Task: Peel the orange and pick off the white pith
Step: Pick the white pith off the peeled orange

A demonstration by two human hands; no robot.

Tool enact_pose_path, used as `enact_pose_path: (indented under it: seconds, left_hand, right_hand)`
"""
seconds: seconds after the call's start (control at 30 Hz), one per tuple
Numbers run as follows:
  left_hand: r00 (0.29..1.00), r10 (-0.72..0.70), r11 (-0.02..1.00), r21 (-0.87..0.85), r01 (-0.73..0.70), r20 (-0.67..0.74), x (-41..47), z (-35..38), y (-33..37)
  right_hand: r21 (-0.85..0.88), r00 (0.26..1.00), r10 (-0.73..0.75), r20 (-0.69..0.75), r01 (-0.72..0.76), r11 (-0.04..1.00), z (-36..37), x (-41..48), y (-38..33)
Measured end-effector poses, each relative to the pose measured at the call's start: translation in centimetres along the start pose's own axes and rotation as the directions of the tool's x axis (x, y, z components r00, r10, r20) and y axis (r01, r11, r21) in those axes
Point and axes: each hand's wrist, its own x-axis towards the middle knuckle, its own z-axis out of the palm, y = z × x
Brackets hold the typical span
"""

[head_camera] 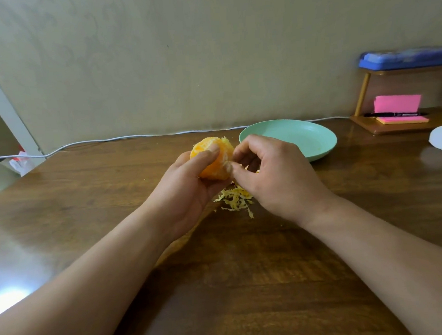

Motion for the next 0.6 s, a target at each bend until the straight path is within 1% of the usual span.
enact_pose_path:
  seconds: [0.1, 0.27, 0.33, 0.37, 0.4, 0.47, 0.53, 0.6]
  left_hand:
    - [0.997, 0.024, 0.999, 0.032, -0.021, -0.068, -0.2, 0.3, -0.1]
    - [0.984, 0.069, 0.972, 0.233, -0.030, -0.161, -0.6, 1.2, -0.7]
    - [0.974, 0.117, 0.948, 0.314, -0.051, -0.194, -0.8, 1.7, -0.9]
    - [0.970, 0.128, 0.943, 0.327, -0.055, -0.206, -0.9, 1.8, -0.9]
    - [0.969, 0.127, 0.946, 0.318, -0.055, -0.211, -0.9, 1.9, -0.9]
    - [0.977, 0.089, 0.969, 0.244, -0.040, -0.192, -0.9, 1.8, -0.7]
    - [0.988, 0.032, 0.991, 0.130, -0.012, -0.151, -0.7, 1.6, -0.5]
    - [0.995, -0.015, 0.999, -0.032, 0.012, -0.100, -0.6, 1.5, -0.2]
  right_hand:
    - [-0.055, 1.000, -0.021, -0.012, 0.020, 0.998, -0.1, 0.0, -0.1]
    - [-0.285, 0.996, -0.080, -0.028, 0.069, 0.956, 0.0, 0.2, -0.6]
    - [-0.325, 0.997, -0.074, -0.035, 0.058, 0.944, 0.3, 0.3, -0.7]
    - [-0.320, 0.997, -0.065, -0.041, 0.049, 0.946, 0.4, 0.3, -0.7]
    - [-0.301, 0.997, -0.054, -0.049, 0.037, 0.953, 0.4, 0.3, -0.7]
    - [-0.236, 0.997, -0.029, -0.073, 0.011, 0.972, 0.4, 0.4, -0.5]
    - [-0.131, 0.996, 0.022, -0.081, -0.033, 0.991, 0.2, 0.4, -0.1]
    - [-0.013, 0.990, 0.122, -0.072, -0.123, 0.992, -0.1, 0.3, 0.4]
